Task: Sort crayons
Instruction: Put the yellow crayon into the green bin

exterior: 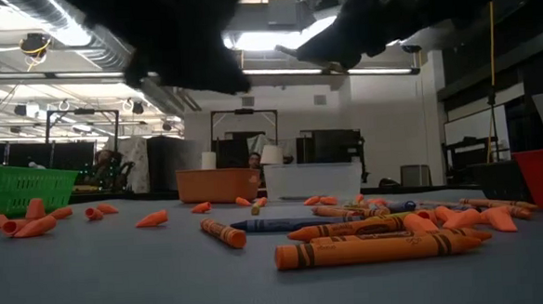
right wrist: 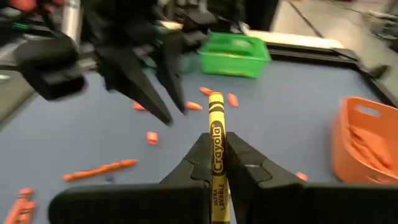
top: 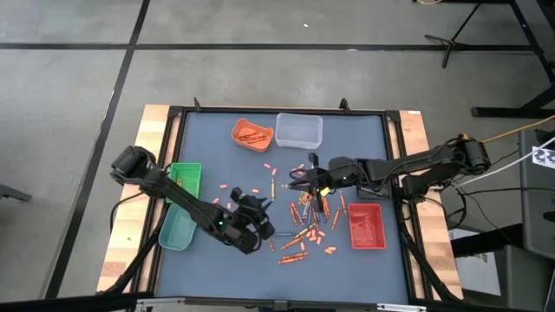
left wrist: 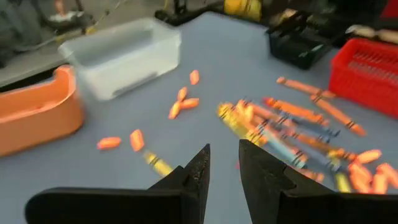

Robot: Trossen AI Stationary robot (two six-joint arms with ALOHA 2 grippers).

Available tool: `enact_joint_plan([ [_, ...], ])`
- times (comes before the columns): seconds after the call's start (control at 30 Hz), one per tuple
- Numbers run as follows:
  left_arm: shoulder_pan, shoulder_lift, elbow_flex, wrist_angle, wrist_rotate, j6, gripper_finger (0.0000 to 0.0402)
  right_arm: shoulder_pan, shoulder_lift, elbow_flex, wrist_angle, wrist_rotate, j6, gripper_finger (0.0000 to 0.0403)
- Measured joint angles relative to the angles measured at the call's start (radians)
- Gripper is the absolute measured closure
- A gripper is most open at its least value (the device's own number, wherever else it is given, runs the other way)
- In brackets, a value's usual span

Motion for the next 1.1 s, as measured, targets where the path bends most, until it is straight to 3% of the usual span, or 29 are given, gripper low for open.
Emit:
enact_joint_plan([
  [0.3, 0.033, 0.013, 0.000, 0.300, 0.040, 0.340, 0.0331, 0.000, 0.000, -0.004, 0.044, -0.180, -0.005, 0.0379],
  [0.47, 0.050, 0.013, 0.000, 0.398, 0.126, 0.459, 0.0331, 0.000, 0.000, -0.004, 0.038, -0.196, -0.004, 0.0379],
  [0.7, 0.077, 0.013, 0.000, 0.421, 0.152, 0.477, 0.0331, 0.000, 0.000, -0.004, 0.039, -0.289, -0.004, 0.0379],
  [1.1, 0.087, 0.013, 0.000, 0.430, 0.221, 0.479, 0.0331, 0.000, 0.000, -0.004, -0.024, -0.290, -0.030, 0.0379],
])
